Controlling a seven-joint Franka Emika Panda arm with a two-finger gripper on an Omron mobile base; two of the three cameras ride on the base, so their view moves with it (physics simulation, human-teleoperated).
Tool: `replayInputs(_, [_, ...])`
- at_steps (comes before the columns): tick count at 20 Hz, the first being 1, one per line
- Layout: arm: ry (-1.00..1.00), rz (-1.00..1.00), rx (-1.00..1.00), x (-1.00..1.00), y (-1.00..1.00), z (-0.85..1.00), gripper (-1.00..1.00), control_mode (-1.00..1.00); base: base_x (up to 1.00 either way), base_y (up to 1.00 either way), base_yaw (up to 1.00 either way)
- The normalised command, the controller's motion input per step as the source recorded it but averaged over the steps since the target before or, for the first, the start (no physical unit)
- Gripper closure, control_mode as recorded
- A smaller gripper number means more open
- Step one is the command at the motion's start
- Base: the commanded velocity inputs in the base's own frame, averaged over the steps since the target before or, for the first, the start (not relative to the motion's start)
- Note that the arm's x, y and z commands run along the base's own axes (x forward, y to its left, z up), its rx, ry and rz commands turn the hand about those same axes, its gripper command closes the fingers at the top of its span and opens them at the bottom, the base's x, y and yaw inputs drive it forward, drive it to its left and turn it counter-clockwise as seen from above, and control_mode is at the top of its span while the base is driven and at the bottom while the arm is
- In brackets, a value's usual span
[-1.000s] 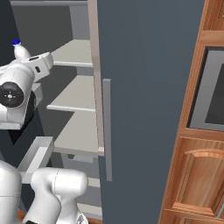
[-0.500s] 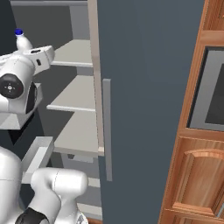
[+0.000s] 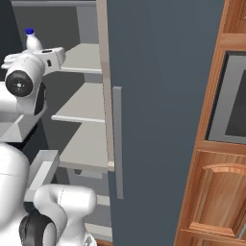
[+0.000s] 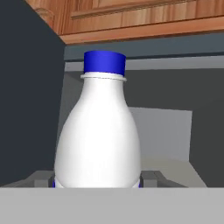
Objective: Take the bottled waters from the counter and place them in the freezer to freeze. Close the freezer door after placing the bottles.
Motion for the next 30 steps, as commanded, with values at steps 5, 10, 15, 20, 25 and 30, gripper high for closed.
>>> replayInputs(5, [0.09, 0.0, 0.0, 0.28, 0.01, -0.02, 1.0, -1.0, 0.0, 0.0, 0.0])
replayInputs(10, [0.02, 0.0, 0.0, 0.34, 0.11, 0.0, 1.0, -1.0, 0.0, 0.0, 0.0])
replayInputs(15, [0.0, 0.0, 0.0, 0.28, 0.25, 0.0, 1.0, -1.0, 0.0, 0.0, 0.0])
replayInputs(20, [0.0, 0.0, 0.0, 0.15, 0.13, -0.08, 1.0, -1.0, 0.0, 0.0, 0.0])
replayInputs(25, [0.0, 0.0, 0.0, 0.29, 0.0, -0.12, 1.0, -1.0, 0.0, 0.0, 0.0])
replayInputs(30, [0.01, 0.0, 0.0, 0.34, 0.0, -0.07, 1.0, -1.0, 0.0, 0.0, 0.0])
